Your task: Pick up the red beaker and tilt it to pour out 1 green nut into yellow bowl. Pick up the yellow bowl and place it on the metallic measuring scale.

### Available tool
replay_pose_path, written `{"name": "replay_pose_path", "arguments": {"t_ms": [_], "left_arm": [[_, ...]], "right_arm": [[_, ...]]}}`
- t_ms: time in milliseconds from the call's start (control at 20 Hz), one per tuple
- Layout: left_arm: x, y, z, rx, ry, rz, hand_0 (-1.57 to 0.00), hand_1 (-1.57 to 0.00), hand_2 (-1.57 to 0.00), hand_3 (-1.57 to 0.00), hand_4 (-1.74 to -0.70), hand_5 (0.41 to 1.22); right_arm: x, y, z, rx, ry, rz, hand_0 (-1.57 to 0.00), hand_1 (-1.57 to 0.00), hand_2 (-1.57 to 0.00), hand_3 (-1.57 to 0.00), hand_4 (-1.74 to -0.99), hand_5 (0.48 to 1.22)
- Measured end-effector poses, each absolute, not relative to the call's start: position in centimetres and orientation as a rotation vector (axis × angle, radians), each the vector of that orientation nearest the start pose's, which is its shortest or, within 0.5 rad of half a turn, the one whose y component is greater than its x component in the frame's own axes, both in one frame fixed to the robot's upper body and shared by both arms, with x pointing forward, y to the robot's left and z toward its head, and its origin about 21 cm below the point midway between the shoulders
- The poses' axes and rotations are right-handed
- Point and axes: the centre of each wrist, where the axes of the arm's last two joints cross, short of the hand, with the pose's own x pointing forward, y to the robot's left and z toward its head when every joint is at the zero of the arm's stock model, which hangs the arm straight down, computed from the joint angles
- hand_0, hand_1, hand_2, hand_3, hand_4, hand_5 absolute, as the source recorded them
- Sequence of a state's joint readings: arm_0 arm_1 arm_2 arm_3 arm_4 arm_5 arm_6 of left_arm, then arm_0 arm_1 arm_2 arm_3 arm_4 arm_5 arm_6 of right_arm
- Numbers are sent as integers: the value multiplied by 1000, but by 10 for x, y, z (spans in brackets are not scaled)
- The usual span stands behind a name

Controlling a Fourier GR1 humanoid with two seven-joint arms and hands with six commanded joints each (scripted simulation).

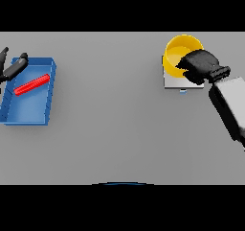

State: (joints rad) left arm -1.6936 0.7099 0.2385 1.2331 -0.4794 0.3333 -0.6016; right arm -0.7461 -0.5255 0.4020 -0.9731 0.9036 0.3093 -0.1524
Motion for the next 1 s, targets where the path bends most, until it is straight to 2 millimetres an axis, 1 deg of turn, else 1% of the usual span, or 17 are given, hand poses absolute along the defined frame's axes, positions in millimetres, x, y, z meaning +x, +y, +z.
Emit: {"name": "replay_pose_path", "arguments": {"t_ms": [100, 150, 200, 300, 350, 400, 450, 500, 550, 600, 650, 700, 750, 850, 900, 950, 1000], "left_arm": [[345, 333, 105, 595, -1095, -398, 1, 1, 1, 1, -726, 713], [346, 335, 109, 599, -1093, -395, 1, 1, 1, 1, -725, 712], [345, 337, 107, 598, -1088, -397, 1, 1, 1, 1, -726, 710], [347, 336, 106, 606, -1093, -401, 1, 1, 1, 1, -726, 710], [347, 335, 109, 603, -1087, -402, 1, 1, 1, 1, -729, 714], [348, 335, 109, 594, -1095, -399, 1, 1, 1, 1, -729, 713], [347, 335, 106, 592, -1095, -399, 1, 1, 1, 1, -727, 710], [349, 333, 106, 595, -1084, -405, 1, 1, 1, 1, -727, 712], [347, 332, 105, 597, -1087, -405, 1, 1, 1, 1, -728, 713], [349, 335, 108, 602, -1096, -399, 1, 1, 1, 1, -727, 715], [350, 334, 108, 604, -1093, -397, 1, 1, 1, 1, -729, 717], [348, 337, 107, 603, -1081, -396, 1, 1, 1, 1, -730, 720], [348, 338, 104, 597, -1084, -396, 1, 1, 1, 1, -732, 723], [347, 336, 104, 593, -1083, -403, 1, 1, 1, 1, -732, 729], [347, 335, 105, 588, -1094, -405, 1, 1, 1, 1, -729, 723], [351, 333, 105, 587, -1093, -407, 1, 1, 1, 1, -727, 717], [351, 333, 103, 582, -1090, -400, 1, 1, 1, 1, -725, 712]], "right_arm": [[408, -257, 92, -781, -1151, 1700, -1571, -1571, -1451, -1295, -1741, 1221], [410, -258, 88, -777, -1139, 1692, -1571, -1571, -1439, -1318, -1741, 1221], [411, -261, 85, -749, -1139, 1685, -1571, -1571, -1428, -1331, -1741, 1221], [414, -266, 86, -739, -1141, 1670, -1562, -1571, -1405, -1374, -1741, 1221], [415, -266, 82, -727, -1133, 1659, -1548, -1571, -1393, -1407, -1741, 1221], [416, -267, 79, -710, -1123, 1656, -1528, -1571, -1382, -1440, -1741, 1221], [418, -265, 78, -708, -1112, 1643, -1469, -1571, -1369, -1466, -1741, 1221], [418, -268, 75, -697, -1106, 1635, -1417, -1571, -1363, -1487, -1741, 1221], [418, -267, 75, -690, -1101, 1638, -1402, -1571, -1375, -1427, -1741, 1221], [420, -263, 76, -692, -1096, 1641, -1397, -1571, -1385, -1363, -1741, 1221], [420, -265, 75, -683, -1096, 1649, -1332, -1459, -1423, -1198, -1741, 1221], [421, -265, 75, -679, -1087, 1636, -1128, -1322, -1330, -1057, -1701, 1221], [420, -268, 74, -664, -1102, 1626, -902, -1150, -1186, -937, -1660, 1143], [420, -272, 76, -639, -1091, 1617, -577, -828, -913, -742, -1588, 1016], [418, -272, 74, -641, -1073, 1614, -461, -703, -799, -669, -1563, 971], [419, -274, 77, -650, -1062, 1612, -369, -582, -693, -613, -1539, 933], [419, -272, 74, -645, -1052, 1616, -295, -475, -601, -565, -1517, 902]]}}
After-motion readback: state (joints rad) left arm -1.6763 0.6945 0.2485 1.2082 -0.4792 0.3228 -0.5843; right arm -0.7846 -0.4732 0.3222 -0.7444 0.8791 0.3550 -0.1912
